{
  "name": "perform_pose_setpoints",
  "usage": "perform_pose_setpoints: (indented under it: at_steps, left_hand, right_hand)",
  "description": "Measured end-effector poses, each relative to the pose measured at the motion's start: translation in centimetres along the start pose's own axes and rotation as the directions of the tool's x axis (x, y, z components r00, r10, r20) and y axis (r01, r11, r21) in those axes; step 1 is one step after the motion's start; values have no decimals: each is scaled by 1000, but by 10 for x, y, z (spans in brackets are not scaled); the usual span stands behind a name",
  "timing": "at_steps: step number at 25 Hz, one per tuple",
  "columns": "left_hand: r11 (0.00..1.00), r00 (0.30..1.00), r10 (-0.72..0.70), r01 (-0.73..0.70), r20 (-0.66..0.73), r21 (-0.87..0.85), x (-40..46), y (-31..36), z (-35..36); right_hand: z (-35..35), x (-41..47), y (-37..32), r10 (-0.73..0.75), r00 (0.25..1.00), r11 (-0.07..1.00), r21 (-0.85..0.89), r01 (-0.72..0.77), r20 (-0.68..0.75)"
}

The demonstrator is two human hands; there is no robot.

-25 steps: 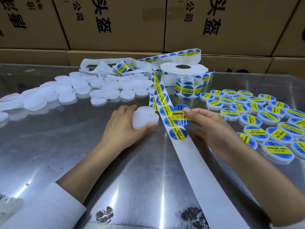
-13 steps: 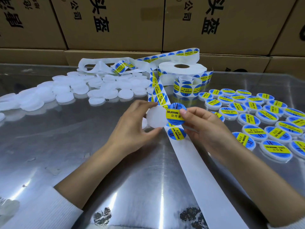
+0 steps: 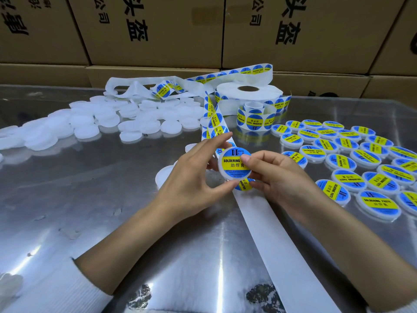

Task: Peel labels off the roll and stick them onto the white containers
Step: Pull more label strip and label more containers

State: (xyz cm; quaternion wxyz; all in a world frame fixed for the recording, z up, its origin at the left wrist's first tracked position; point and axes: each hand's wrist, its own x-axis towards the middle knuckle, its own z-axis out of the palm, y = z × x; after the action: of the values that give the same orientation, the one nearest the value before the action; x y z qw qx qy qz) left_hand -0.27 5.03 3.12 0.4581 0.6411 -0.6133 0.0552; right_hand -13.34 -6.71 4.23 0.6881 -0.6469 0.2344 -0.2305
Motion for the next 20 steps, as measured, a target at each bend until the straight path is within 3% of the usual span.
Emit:
perform_pose_setpoints:
  at_steps: [15,20]
  left_hand:
    - [999,996,53,-52,-66,3,0,2,-1]
    - [999,990,39,-40,-134,-7,0,6,-4]
  right_hand:
    - [0,2,0,-29,999,1000,-11,29,-45]
    - [7,1,-1,-241,966,959,-175,222,-95]
